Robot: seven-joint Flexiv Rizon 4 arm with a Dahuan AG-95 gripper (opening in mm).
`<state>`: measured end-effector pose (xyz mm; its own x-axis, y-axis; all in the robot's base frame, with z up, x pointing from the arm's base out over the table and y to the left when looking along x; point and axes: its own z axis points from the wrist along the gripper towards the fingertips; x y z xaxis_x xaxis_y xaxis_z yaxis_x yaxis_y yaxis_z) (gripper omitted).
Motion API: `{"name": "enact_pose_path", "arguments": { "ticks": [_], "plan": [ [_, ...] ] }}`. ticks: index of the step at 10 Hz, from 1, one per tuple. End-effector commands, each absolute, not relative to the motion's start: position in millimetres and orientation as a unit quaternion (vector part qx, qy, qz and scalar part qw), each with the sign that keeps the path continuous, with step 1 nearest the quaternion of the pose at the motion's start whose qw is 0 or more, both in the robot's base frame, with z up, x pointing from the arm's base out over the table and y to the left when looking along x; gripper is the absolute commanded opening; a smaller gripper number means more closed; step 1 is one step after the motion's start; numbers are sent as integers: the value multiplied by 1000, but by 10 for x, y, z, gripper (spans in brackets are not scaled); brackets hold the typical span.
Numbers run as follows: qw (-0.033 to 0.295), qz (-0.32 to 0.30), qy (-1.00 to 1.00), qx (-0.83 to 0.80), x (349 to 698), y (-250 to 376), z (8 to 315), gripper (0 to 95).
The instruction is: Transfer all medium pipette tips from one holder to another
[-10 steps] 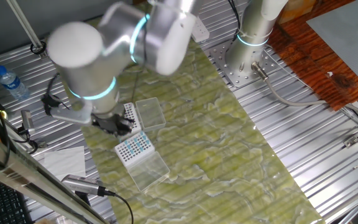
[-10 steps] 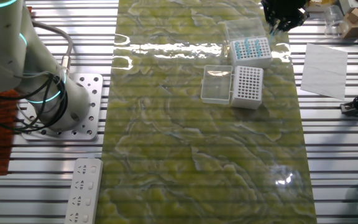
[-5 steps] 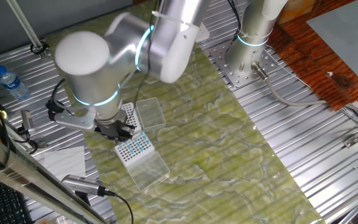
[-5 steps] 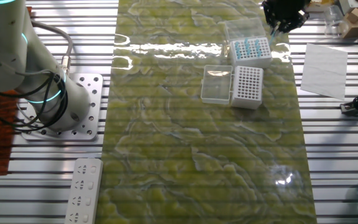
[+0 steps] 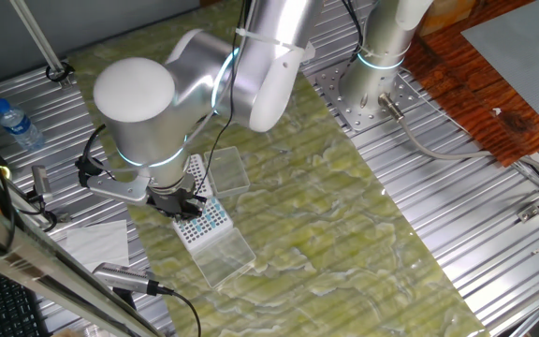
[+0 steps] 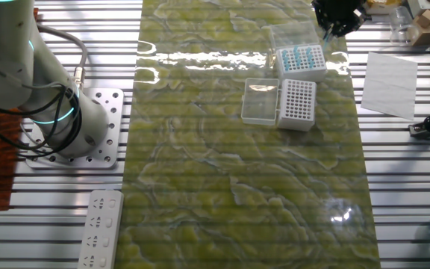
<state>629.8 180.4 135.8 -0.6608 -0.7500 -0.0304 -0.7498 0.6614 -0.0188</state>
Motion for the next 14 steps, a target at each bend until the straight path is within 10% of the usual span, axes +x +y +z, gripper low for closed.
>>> {"name": "enact_pose_path", "arguments": {
  "ticks": [1, 14],
  "plan": [
    [22, -3, 911, -412, 6301, 1807, 1341, 0],
    [34, -6, 909, -415, 6262, 1808, 1208, 0]
  ]
}}
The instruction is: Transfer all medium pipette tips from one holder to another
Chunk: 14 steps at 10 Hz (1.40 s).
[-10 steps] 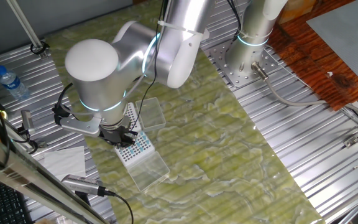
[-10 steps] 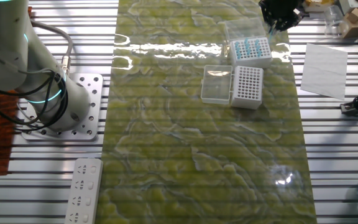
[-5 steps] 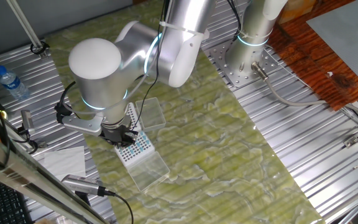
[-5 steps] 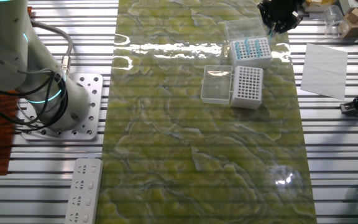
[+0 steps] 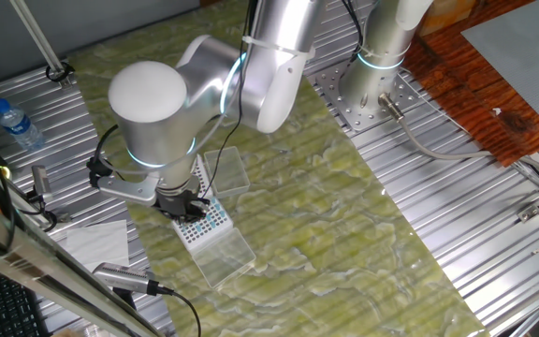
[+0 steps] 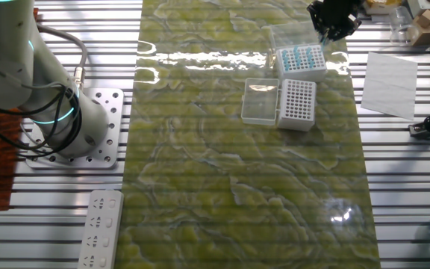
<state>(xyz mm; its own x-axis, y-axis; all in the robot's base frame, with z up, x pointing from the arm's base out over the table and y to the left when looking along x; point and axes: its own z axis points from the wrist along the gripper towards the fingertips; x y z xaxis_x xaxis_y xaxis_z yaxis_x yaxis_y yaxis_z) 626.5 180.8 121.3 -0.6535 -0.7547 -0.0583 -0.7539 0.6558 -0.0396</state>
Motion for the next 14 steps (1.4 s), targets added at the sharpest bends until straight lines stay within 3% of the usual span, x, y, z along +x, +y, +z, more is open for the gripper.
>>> {"name": "enact_pose_path", "arguments": {
  "ticks": [1, 4, 5, 8, 9, 10, 12, 13, 14],
  "plan": [
    [35, -6, 909, -416, 6262, 1808, 1206, 0],
    [37, -8, 903, -429, 6265, 1806, 1197, 0],
    [36, -8, 902, -431, 6266, 1805, 1197, 190],
    [36, -9, 900, -434, 6266, 1805, 1196, 190],
    [36, -10, 899, -435, 6265, 1804, 1196, 380],
    [34, -10, 899, -437, 6256, 1793, 1199, 190],
    [24, -8, 902, -432, 6174, 1700, 1255, 190],
    [16, -4, 903, -430, 6081, 1588, 1346, 0],
    [-5, 6, 911, -412, 5952, 1430, 1457, 0]
  ]
}}
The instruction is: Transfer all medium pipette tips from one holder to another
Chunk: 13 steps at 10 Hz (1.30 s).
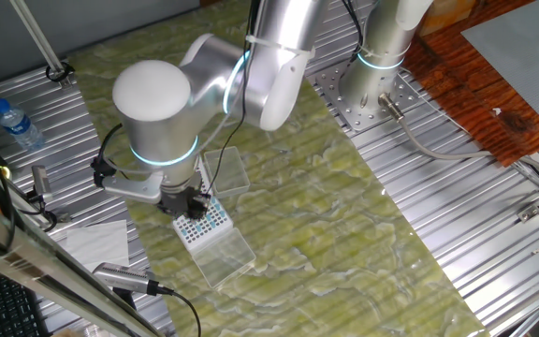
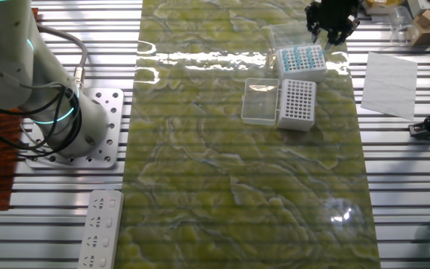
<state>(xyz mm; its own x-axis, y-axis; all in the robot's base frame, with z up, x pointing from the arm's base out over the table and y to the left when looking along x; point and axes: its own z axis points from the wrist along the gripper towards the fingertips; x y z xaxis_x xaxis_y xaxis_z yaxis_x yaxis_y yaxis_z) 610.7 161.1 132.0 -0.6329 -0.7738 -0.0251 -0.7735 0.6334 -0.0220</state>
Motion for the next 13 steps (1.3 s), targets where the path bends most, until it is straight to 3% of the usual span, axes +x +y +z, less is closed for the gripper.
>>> {"name": "enact_pose_path", "arguments": {
  "ticks": [1, 2, 6, 11, 13],
  "plan": [
    [-17, 7, 912, -409, 5873, 1336, 1505, 0],
    [-37, 7, 916, -400, 5699, 1112, 1565, 0],
    [-54, 17, 922, -384, 5165, 614, 1637, 0],
    [-54, 24, 937, -345, 4445, 342, 1635, 0],
    [-53, 25, 937, -344, 4331, 329, 1622, 0]
  ]
}}
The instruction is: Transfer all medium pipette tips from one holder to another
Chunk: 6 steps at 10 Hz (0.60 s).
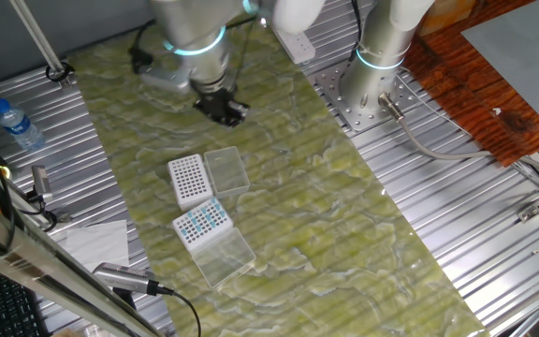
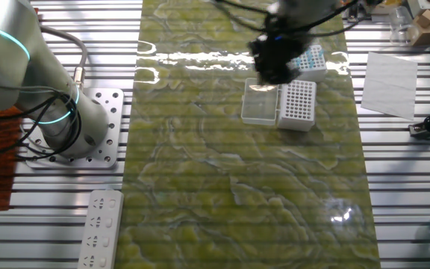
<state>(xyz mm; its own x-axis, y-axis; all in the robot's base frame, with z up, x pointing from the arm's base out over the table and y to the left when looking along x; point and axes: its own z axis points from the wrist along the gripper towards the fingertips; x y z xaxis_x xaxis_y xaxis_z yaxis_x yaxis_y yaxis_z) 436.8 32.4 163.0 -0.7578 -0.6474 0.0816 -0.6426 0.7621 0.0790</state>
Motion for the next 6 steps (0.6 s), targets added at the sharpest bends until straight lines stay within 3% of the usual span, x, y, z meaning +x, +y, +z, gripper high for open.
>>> {"name": "enact_pose_path", "arguments": {
  "ticks": [1, 6],
  "plan": [
    [53, -26, -937, 343, 4297, 326, 1619, 0],
    [51, -28, -937, 346, 4217, 325, 1605, 0]
  ]
}}
